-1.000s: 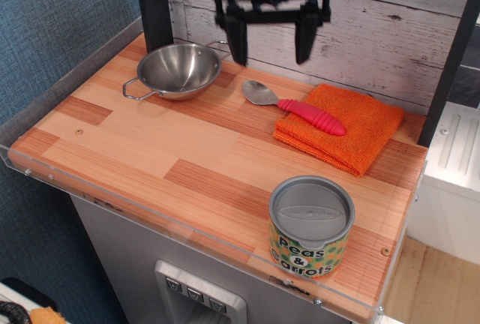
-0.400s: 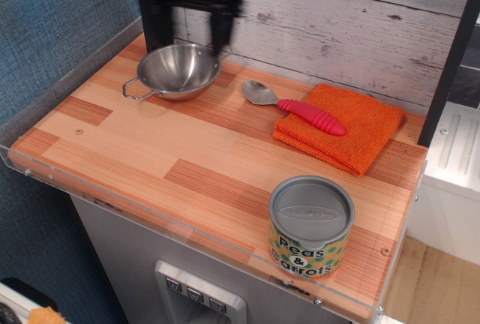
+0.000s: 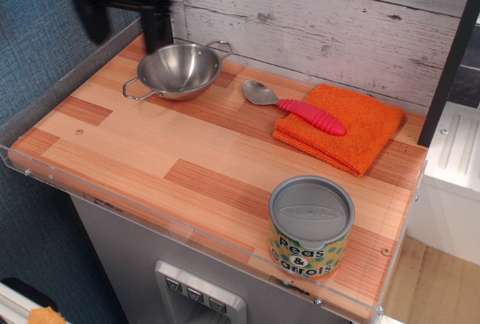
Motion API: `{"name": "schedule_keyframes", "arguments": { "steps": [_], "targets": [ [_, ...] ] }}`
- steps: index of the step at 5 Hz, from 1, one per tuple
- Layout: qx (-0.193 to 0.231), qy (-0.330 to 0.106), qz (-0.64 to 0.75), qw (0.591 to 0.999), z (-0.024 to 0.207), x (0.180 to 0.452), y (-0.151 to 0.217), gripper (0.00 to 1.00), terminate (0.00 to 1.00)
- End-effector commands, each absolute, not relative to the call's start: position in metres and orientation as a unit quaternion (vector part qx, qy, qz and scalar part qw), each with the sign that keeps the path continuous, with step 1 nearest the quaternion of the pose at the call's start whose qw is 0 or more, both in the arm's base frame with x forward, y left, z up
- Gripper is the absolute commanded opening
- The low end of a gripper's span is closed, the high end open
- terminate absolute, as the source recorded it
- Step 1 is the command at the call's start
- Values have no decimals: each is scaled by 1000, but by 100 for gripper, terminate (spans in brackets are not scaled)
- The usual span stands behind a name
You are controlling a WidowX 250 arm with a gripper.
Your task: Put the red spoon on top of the orange rag.
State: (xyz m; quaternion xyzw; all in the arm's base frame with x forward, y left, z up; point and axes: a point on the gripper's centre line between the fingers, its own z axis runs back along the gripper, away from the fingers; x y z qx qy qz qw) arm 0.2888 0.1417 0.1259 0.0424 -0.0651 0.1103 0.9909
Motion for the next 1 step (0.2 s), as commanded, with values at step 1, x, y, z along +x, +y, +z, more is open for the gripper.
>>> {"name": "schedule_keyframes", "arguments": {
  "steps": [1],
  "targets": [
    [72, -97, 146, 982, 134, 261, 180, 100, 100]
  ]
}}
